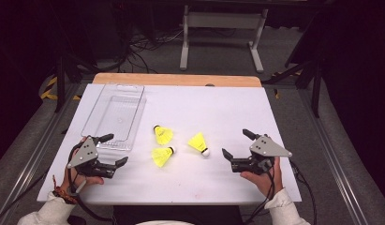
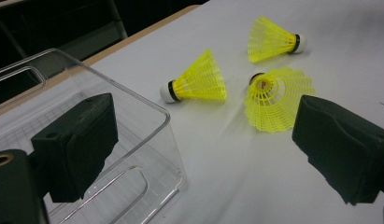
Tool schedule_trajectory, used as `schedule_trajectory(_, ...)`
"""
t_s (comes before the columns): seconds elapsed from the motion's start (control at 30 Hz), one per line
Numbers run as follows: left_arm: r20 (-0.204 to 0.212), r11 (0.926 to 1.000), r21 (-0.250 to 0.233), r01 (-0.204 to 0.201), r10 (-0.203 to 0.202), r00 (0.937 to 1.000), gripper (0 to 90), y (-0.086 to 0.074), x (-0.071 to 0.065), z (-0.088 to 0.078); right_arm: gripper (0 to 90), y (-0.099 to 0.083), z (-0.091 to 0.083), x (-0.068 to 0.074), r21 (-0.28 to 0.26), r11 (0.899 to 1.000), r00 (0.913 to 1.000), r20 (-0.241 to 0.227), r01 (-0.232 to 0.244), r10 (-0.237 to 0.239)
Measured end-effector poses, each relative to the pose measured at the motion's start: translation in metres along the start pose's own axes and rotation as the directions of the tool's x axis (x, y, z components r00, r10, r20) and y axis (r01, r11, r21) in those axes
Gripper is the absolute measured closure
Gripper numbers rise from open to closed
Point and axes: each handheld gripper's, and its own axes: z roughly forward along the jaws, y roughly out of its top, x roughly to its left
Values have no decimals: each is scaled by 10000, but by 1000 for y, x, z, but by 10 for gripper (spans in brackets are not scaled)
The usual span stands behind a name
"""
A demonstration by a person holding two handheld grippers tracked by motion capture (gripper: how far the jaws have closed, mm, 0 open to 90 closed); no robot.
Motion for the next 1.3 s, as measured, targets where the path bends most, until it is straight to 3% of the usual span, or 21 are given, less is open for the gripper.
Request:
schedule_trajectory(0.13, 50, 9999, 98, -58, 58, 10000, 84, 0, -1, 1, 81, -4, 6, 10, 323, 9979, 9983, 177, 556, -562)
schedule_trajectory(0.27, 101, 9999, 109, -115, 114, 9999, 91, 1, -2, 2, 82, -5, 8, 14, 387, 9963, 9967, 229, 765, -774)
schedule_trajectory(0.43, 143, 9994, 223, -274, 271, 9995, 93, 3, -1, 5, 76, -4, 7, 21, -3, 9954, 9951, 243, 958, -958)
schedule_trajectory(0.67, 318, 9988, 259, -410, 402, 9987, 88, 12, 1, 10, 73, -8, 16, 32, 155, 9897, 9898, 47, 1423, -1424)
schedule_trajectory(0.73, 697, 9976, 455, -522, 489, 9964, 100, 21, 3, 14, 74, -8, 19, 33, 262, 9889, 9892, 4, 1465, -1466)
schedule_trajectory(0.77, 711, 9946, 671, -788, 740, 9947, 129, 27, 3, 17, 76, -8, 21, 34, 343, 9879, 9885, 18, 1512, -1513)
schedule_trajectory(0.87, 814, 9927, 872, -836, 766, 9937, 132, 36, 4, 23, 81, -10, 23, 34, 538, 9863, 9878, -72, 1557, -1555)
schedule_trajectory(1.03, 901, 9851, 1511, -826, 695, 9935, 170, 65, 8, 45, 97, -10, 24, 35, 739, 9843, 9869, 2, 1606, -1610)
schedule_trajectory(1.1, 1065, 9840, 1506, -951, 795, 9911, 171, 76, 8, 55, 100, -11, 24, 34, 801, 9835, 9866, 19, 1624, -1630)
schedule_trajectory(1.17, 1262, 9739, 1921, -1208, 976, 9872, 212, 86, 7, 69, 104, -11, 24, 33, 837, 9836, 9870, 22, 1597, -1605)
schedule_trajectory(1.2, 1629, 9649, 2229, -1390, 1037, 9812, 218, 93, 5, 83, 106, -12, 23, 32, 861, 9839, 9875, 51, 1567, -1578)
schedule_trajectory(1.23, 1629, 9649, 2229, -1390, 1037, 9812, 230, 93, 5, 83, 106, -12, 23, 32, 861, 9839, 9875, 51, 1567, -1578)
schedule_trajectory(1.3, 1704, 9535, 2525, -1644, 1235, 9776, 230, 98, 3, 96, 108, -12, 22, 30, 857, 9853, 9889, 39, 1479, -1488)
